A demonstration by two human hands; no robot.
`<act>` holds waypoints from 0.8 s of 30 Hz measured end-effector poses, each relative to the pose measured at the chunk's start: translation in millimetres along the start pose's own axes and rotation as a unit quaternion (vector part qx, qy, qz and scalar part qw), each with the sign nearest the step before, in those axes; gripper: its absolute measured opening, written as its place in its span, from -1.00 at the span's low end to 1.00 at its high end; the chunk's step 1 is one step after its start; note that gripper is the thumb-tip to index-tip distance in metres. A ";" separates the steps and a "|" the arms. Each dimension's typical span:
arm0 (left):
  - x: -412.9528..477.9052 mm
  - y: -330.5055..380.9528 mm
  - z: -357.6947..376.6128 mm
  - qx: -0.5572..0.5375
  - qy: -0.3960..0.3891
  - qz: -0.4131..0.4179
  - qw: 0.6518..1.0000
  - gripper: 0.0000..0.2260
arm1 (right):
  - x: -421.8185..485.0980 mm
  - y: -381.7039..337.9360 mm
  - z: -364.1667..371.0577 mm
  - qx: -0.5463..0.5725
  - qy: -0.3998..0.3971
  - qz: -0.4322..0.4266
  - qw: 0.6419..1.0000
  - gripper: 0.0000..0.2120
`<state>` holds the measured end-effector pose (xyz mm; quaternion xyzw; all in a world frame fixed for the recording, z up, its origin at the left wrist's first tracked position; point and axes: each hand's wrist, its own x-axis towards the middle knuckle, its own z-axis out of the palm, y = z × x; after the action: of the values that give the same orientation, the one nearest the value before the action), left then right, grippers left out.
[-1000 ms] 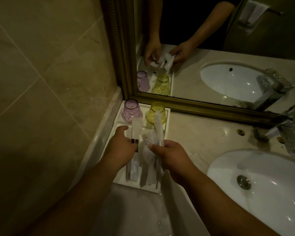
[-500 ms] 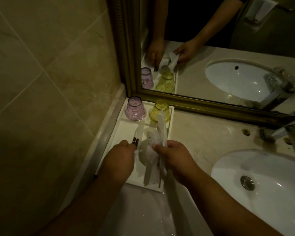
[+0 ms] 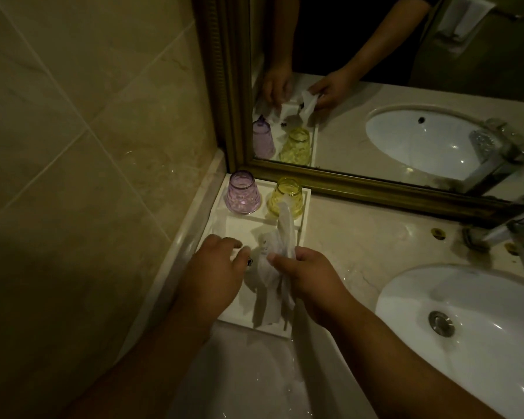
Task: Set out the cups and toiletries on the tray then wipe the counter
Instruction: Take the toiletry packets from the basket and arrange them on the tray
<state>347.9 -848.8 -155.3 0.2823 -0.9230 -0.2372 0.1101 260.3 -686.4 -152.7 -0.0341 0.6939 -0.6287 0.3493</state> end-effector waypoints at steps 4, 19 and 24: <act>4.8 18.5 1.7 -0.336 -0.168 -0.130 0.918 -0.62 | -1.8 -4.8 3.0 -0.013 -0.001 -0.012 1.000 -0.80; 4.4 8.9 8.5 -0.062 -0.093 -0.127 0.986 -0.35 | 0.4 -1.2 -10.3 -0.062 0.051 0.004 0.997 -0.75; -10.3 -4.9 23.5 0.089 -0.102 0.020 0.991 -0.50 | -2.2 -1.6 -14.4 -0.085 0.063 0.009 0.994 -0.71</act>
<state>350.6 -837.6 -178.7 0.2466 -0.9524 -0.1793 -0.0055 253.7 -673.5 -150.8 -0.0183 0.7657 -0.5652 0.3065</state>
